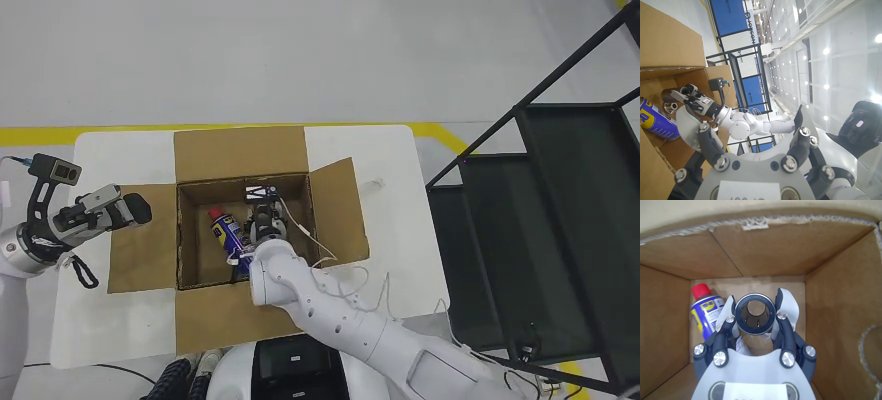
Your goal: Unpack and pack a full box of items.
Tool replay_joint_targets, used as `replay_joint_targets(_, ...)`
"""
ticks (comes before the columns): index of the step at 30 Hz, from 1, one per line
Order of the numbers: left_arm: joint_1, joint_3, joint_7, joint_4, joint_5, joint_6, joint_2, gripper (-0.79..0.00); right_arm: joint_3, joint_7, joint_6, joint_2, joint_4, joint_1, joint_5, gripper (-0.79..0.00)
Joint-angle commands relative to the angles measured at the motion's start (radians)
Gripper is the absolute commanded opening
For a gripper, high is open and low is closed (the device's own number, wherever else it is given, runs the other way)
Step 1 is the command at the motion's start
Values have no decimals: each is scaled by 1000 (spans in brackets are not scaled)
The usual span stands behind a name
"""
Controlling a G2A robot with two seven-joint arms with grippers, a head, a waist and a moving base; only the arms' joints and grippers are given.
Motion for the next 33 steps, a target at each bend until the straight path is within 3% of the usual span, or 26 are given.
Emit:
replay_joint_targets(1, 0, 0, 0, 0, 0, 0, 0, 0, 9, 36, -18, 14, -65, -26, -49, -785)
replay_joint_targets(18, 0, 0, 0, 0, 0, 0, 0, 0, 265, 527, -411, 142, -675, -271, -322, -785)
replay_joint_targets(26, 0, 0, 0, 0, 0, 0, 0, 0, 472, 613, -626, 182, -876, -401, -211, -785)
replay_joint_targets(33, 0, 0, 0, 0, 0, 0, 0, 0, 673, 605, -702, 206, -996, -514, -83, -785)
